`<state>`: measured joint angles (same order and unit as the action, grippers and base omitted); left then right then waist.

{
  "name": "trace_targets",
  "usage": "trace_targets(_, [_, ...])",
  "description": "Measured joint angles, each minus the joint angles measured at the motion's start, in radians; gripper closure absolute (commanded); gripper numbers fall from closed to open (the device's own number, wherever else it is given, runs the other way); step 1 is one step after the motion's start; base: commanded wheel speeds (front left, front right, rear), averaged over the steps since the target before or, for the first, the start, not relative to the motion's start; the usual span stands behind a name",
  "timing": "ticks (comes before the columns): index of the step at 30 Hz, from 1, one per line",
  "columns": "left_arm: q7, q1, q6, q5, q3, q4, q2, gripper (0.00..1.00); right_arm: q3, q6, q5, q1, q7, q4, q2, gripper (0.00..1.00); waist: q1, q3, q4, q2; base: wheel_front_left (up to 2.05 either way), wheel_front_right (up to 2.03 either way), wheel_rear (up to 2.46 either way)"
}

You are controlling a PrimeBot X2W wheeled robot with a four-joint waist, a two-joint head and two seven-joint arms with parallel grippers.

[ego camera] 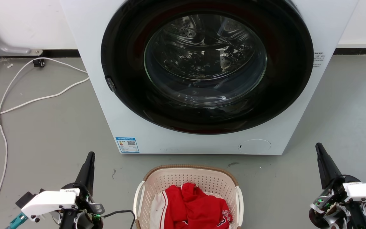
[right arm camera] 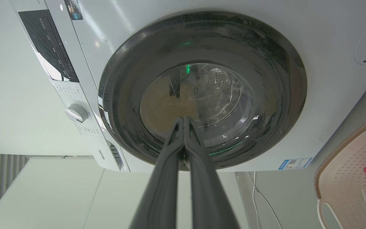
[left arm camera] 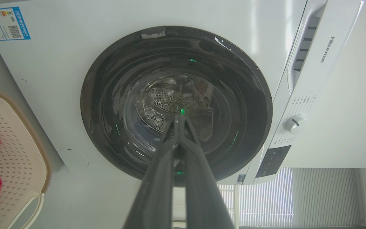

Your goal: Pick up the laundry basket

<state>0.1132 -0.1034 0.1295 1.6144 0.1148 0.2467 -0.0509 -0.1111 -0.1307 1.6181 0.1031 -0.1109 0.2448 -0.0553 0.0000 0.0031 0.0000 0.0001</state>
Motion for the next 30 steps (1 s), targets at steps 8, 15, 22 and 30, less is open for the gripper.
trace_targets(8, [0.000, 0.000, 0.000, 0.000, 0.000, 0.000, 0.000, 1.00, 0.000, 0.000, 0.000, 0.000, -0.001, 0.000, 0.000, 1.00, 0.0000, 0.000, 0.000, -0.0001, 0.00, 0.00, 0.00])
trace_targets(15, [0.000, 0.000, 0.000, 0.000, 0.000, 0.000, 0.000, 1.00, -0.001, 0.000, 0.000, 0.000, -0.001, 0.000, 0.001, 1.00, 0.0000, 0.000, 0.000, 0.0000, 0.00, 0.00, 0.00])
trace_targets(22, [0.000, 0.000, 0.000, -0.001, 0.000, 0.000, 0.000, 1.00, -0.001, 0.000, 0.000, 0.000, -0.002, 0.000, 0.001, 1.00, 0.0000, 0.000, 0.000, 0.0000, 0.00, 0.00, 0.00])
trace_targets(30, [0.000, 0.000, 0.000, -0.001, 0.001, 0.000, 0.000, 1.00, -0.001, 0.000, 0.000, 0.000, -0.003, 0.000, 0.001, 1.00, 0.0000, 0.000, 0.000, -0.0001, 0.00, 0.00, 0.00])
